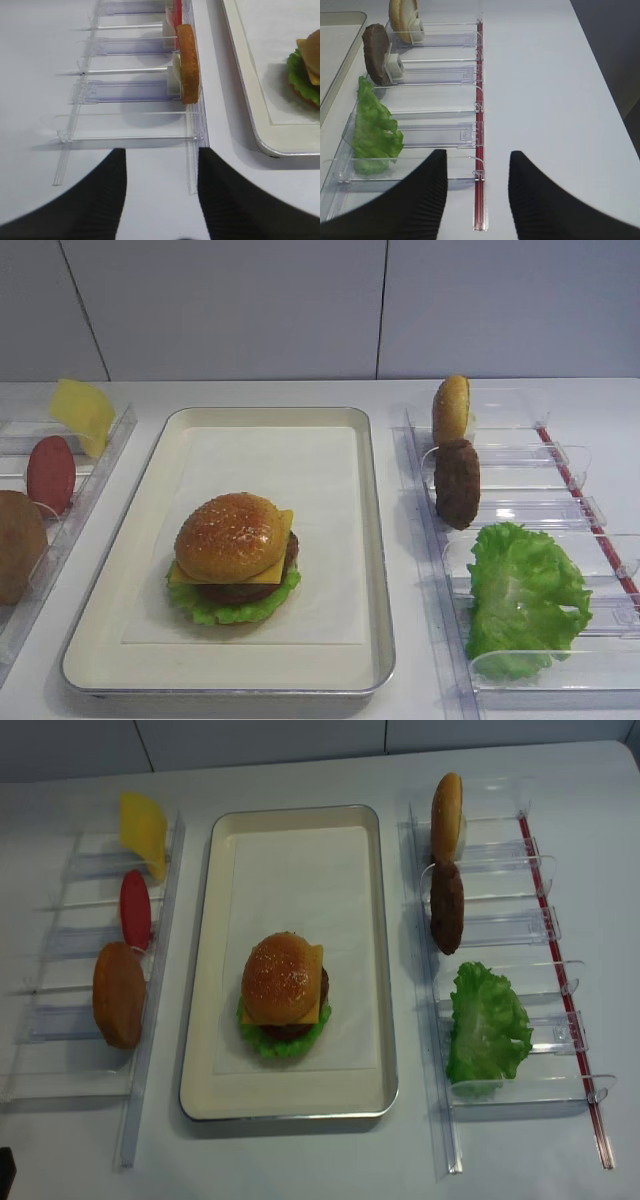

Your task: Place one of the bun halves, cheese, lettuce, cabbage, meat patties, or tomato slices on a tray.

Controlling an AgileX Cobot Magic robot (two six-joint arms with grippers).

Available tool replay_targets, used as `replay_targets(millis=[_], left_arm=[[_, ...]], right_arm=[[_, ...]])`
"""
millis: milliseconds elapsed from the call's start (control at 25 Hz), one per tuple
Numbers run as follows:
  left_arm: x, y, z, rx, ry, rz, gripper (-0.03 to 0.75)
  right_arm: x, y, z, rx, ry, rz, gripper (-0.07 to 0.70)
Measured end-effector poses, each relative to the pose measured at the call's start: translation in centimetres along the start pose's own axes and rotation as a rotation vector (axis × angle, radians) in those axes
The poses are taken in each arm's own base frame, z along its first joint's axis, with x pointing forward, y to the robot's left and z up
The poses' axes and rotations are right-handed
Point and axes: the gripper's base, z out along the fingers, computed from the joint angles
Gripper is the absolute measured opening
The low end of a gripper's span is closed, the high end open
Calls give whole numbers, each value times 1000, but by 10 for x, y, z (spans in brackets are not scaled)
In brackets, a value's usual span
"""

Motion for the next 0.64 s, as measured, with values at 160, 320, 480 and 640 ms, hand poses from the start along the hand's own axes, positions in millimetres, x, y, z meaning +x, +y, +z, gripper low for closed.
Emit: replay_targets(millis=[160,320,480,640], left_arm=[[0,0,0,0,0,0,336],[0,0,0,0,0,0,336],[0,0,0,0,0,0,336],[0,0,0,0,0,0,336]], right_arm=[[0,0,0,-2,0,3,321],[0,0,0,-2,0,3,321],[0,0,0,-2,0,3,321],[0,0,0,-2,0,3,321]])
